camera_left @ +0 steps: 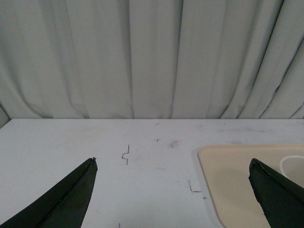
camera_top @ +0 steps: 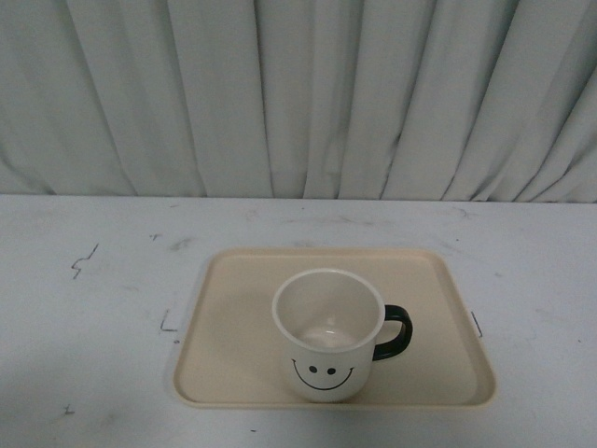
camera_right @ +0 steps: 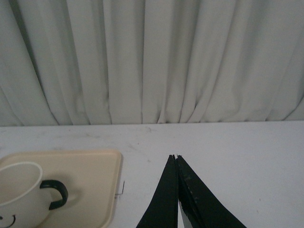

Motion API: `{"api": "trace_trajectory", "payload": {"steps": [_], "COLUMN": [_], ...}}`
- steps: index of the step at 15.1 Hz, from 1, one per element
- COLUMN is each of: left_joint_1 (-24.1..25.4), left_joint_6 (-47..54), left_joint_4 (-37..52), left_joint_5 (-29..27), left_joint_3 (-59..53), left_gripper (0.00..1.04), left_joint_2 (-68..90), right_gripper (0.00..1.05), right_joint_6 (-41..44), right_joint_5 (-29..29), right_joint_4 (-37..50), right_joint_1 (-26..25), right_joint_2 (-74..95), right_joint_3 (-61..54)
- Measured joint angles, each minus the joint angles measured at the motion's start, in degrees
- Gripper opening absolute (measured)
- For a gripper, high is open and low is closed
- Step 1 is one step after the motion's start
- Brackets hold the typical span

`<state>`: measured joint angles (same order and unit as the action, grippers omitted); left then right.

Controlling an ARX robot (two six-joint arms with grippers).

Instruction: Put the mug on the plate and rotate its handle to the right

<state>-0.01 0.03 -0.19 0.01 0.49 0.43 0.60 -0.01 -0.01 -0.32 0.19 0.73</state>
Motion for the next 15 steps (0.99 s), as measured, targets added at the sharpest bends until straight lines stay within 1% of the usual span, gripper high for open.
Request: {"api": "trace_trajectory", "payload": {"steps": [2, 3, 4, 6, 8, 11, 12, 13, 15], "left_joint_1": [0.0, 0.0, 0.0, 0.0, 0.0, 0.0, 0.0, 0.0, 0.0], "left_joint_6": [0.0, 0.0, 0.0, 0.0, 0.0, 0.0, 0.0, 0.0, 0.0], "left_joint_4": [-0.02, -0.04, -0.02, -0.02, -0.02, -0.02, -0.04, -0.02, -0.02], "left_joint_5": [-0.02, -0.02, -0.02, -0.02, -0.02, -0.02, -0.02, -0.02, -0.02], "left_joint_3": [0.02, 0.0, 0.0, 0.0, 0.0, 0.0, 0.02, 0.0, 0.0], "left_gripper": [0.98, 0.98, 0.98, 0.98, 0.98, 0.98, 0.98, 0.98, 0.98], "left_joint_2": [0.0, 0.0, 0.0, 0.0, 0.0, 0.0, 0.0, 0.0, 0.0], "right_gripper": [0.02, 0.04, 0.15, 0.34, 0.61, 0.97, 1.0, 0.97, 0.98], "right_joint_6": [0.0, 0.02, 0.02, 0.02, 0.02, 0.02, -0.02, 0.0, -0.02], "right_joint_5": [0.0, 0.0, 0.0, 0.0, 0.0, 0.0, 0.0, 0.0, 0.0], "right_joint_4": [-0.17, -0.24, -0.22, -0.24, -0.22, -0.24, -0.22, -0.22, -0.22], "right_joint_1": [0.0, 0.0, 0.0, 0.0, 0.0, 0.0, 0.0, 0.0, 0.0], "right_joint_2": [0.04, 0.07, 0.04, 0.04, 0.04, 0.04, 0.04, 0.04, 0.04], "right_joint_3": [-0.07, -0.07, -0.07, -0.07, -0.07, -0.07, -0.07, -0.07, -0.07]}}
